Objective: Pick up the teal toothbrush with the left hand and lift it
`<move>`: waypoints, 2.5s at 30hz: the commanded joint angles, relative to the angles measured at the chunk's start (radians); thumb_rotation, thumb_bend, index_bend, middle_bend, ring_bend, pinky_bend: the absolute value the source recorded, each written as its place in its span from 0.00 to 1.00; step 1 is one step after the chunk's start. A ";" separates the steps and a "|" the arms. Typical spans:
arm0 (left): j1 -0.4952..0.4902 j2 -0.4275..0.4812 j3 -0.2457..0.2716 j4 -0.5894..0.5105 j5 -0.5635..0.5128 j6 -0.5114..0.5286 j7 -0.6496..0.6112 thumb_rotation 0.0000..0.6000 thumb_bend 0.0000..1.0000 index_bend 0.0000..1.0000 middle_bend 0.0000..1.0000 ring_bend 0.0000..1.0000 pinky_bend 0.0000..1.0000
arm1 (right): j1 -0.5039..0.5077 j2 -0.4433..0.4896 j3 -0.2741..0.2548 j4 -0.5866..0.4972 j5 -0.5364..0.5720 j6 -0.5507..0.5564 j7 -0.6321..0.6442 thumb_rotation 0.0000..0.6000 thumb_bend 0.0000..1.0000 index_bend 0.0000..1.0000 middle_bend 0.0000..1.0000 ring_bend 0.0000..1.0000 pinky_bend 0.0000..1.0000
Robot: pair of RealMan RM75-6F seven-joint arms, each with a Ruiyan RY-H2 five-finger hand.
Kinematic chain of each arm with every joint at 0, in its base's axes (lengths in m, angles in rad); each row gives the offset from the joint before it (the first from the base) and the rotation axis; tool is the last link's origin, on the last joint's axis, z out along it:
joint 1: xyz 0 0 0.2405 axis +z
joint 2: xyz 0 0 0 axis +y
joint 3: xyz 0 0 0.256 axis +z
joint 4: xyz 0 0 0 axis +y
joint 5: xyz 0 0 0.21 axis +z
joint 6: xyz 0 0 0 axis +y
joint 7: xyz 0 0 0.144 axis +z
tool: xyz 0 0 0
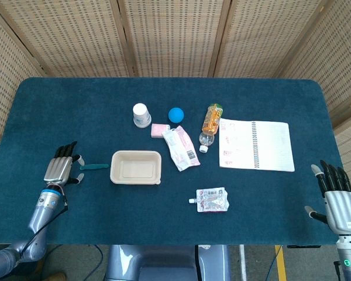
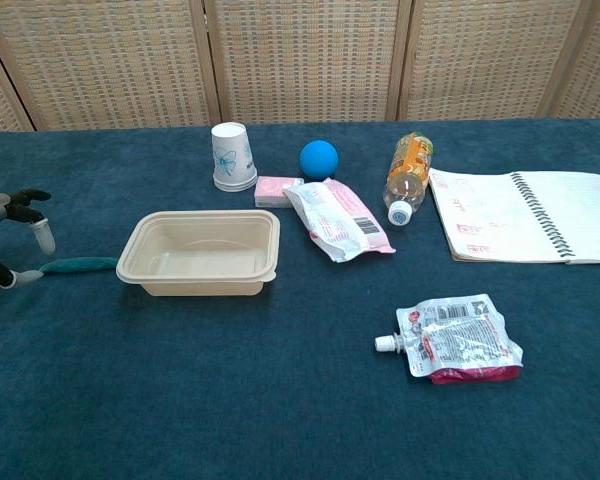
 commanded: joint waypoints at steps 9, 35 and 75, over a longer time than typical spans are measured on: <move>-0.037 -0.053 -0.009 0.069 -0.036 -0.037 0.001 1.00 0.36 0.48 0.00 0.00 0.00 | 0.005 0.000 0.002 0.005 0.011 -0.012 0.007 1.00 0.00 0.00 0.00 0.00 0.00; -0.052 -0.093 -0.009 0.139 -0.064 -0.050 -0.021 1.00 0.39 0.51 0.00 0.00 0.00 | 0.006 0.006 0.001 0.006 0.014 -0.012 0.031 1.00 0.00 0.00 0.00 0.00 0.00; 0.005 0.042 -0.022 -0.045 0.129 0.143 -0.287 1.00 0.57 0.73 0.00 0.00 0.00 | 0.012 0.006 -0.002 0.003 0.007 -0.019 0.061 1.00 0.00 0.00 0.00 0.00 0.00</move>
